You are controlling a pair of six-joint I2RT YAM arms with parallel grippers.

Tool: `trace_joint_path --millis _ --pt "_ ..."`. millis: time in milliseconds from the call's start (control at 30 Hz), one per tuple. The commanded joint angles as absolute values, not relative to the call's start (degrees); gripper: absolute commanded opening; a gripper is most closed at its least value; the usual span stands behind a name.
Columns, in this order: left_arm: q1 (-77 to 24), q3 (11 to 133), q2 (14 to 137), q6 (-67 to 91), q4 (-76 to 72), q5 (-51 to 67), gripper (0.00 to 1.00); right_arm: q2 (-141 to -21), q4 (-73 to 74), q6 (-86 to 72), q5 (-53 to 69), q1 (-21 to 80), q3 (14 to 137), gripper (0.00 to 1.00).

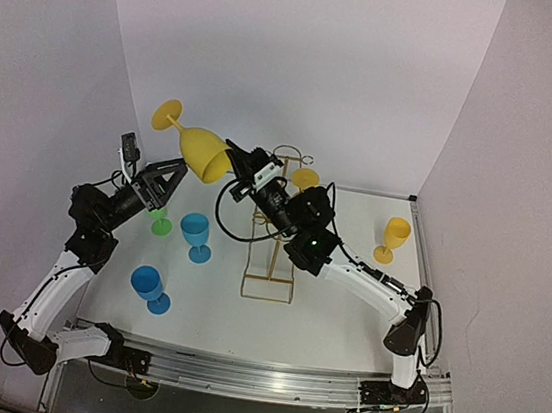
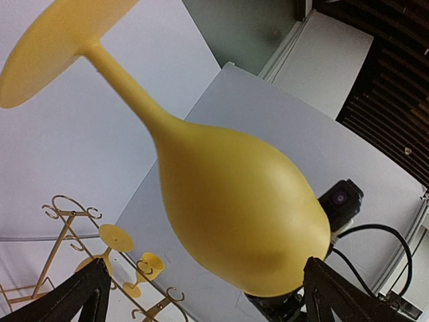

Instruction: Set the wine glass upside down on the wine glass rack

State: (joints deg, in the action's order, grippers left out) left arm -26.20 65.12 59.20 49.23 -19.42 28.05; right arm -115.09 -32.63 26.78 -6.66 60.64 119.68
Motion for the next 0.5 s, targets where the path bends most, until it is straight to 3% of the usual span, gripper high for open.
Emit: trace_joint_path --millis 0,467 --pt "-26.16 69.81 59.08 54.61 -19.24 23.75 1.00 -117.18 -39.17 29.44 -10.23 62.99 123.64 0.00" --pt "-28.92 72.73 62.58 55.33 -20.11 25.16 0.98 -125.32 -41.09 29.96 -13.36 64.83 131.92 0.00"
